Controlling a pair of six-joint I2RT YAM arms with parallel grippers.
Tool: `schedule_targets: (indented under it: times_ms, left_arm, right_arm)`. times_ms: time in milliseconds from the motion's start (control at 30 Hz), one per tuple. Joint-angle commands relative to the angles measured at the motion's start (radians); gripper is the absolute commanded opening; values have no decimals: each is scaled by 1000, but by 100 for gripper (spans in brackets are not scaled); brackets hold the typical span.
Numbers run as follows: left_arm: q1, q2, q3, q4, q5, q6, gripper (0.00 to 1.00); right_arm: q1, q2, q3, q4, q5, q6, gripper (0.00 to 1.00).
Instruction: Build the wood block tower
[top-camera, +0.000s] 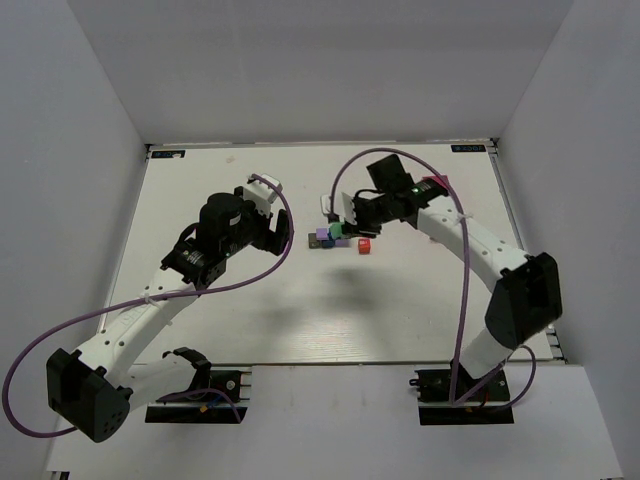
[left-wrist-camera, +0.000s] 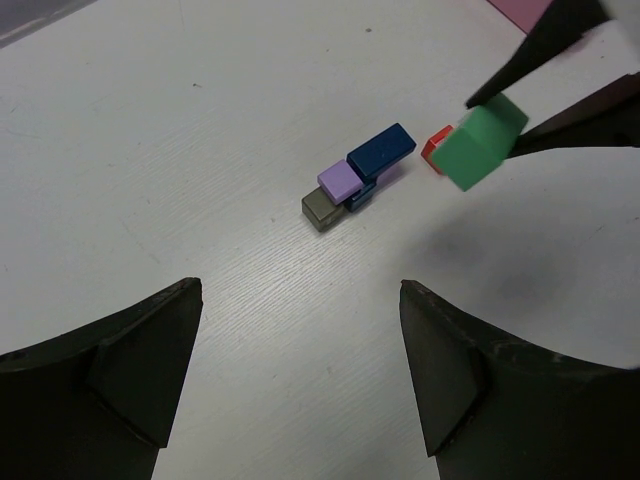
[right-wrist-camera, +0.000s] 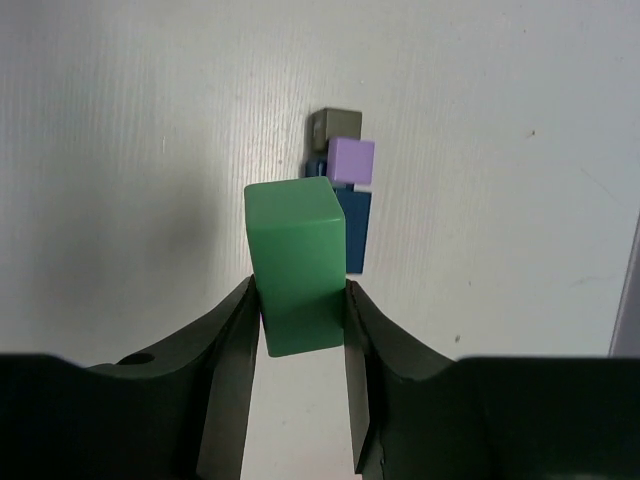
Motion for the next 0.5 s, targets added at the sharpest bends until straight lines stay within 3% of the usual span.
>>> schedule_targets:
  times_ms: [0,267,467]
  left_arm:
    - [4,-19,-5,15,-26,6,90]
    - [4,-19,-14,4,-49,6,90]
    - [4,-28,-14,-16,-202,-40,91]
  right_arm:
    - [54,114,145,-56,58,158,0]
    - [88,321,402,-186,158,117,0]
    - [85,378,432,-209,189,72,0]
